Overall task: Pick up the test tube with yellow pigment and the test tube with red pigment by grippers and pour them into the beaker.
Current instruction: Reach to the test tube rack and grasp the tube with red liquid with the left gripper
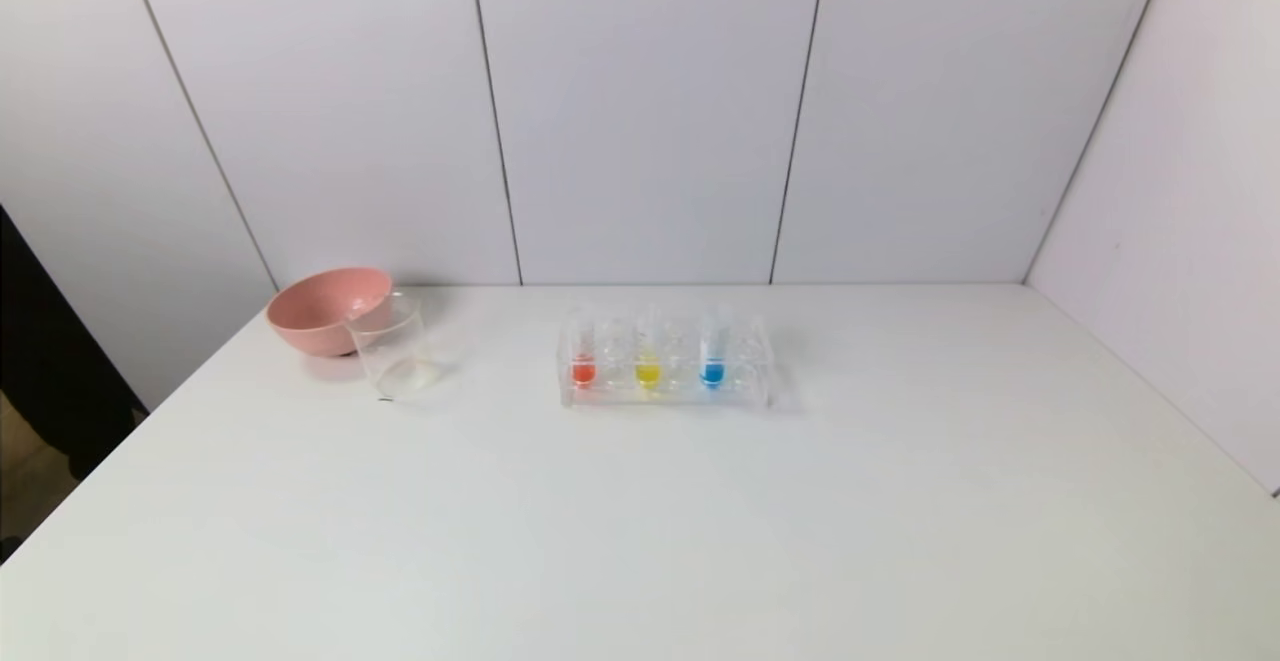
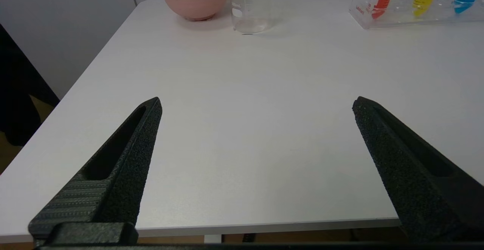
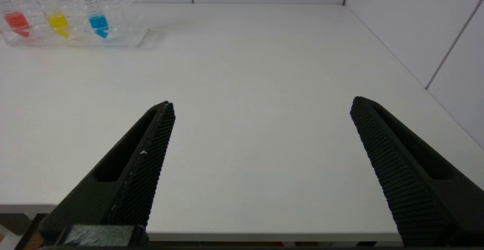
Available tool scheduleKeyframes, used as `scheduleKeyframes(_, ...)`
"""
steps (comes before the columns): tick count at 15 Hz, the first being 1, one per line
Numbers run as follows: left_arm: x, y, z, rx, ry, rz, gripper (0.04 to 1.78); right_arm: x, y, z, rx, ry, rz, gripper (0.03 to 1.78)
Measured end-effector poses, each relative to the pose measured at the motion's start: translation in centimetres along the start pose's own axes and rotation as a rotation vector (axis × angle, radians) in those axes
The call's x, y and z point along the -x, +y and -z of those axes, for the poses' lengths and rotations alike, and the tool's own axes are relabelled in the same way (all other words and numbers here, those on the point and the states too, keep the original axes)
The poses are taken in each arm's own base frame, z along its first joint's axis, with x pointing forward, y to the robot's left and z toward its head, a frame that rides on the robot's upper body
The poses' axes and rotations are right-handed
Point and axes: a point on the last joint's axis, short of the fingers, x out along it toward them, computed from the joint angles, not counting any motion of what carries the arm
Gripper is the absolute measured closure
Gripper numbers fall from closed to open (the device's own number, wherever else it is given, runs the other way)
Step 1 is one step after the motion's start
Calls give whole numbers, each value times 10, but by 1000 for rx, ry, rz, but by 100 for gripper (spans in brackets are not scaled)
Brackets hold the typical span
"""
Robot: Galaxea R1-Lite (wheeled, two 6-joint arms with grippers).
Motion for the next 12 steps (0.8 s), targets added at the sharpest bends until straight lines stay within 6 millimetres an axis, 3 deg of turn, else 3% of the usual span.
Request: scheduleKeyframes(12,0,0,0,-1,0,0,6,0,0,0,0,0,0,11)
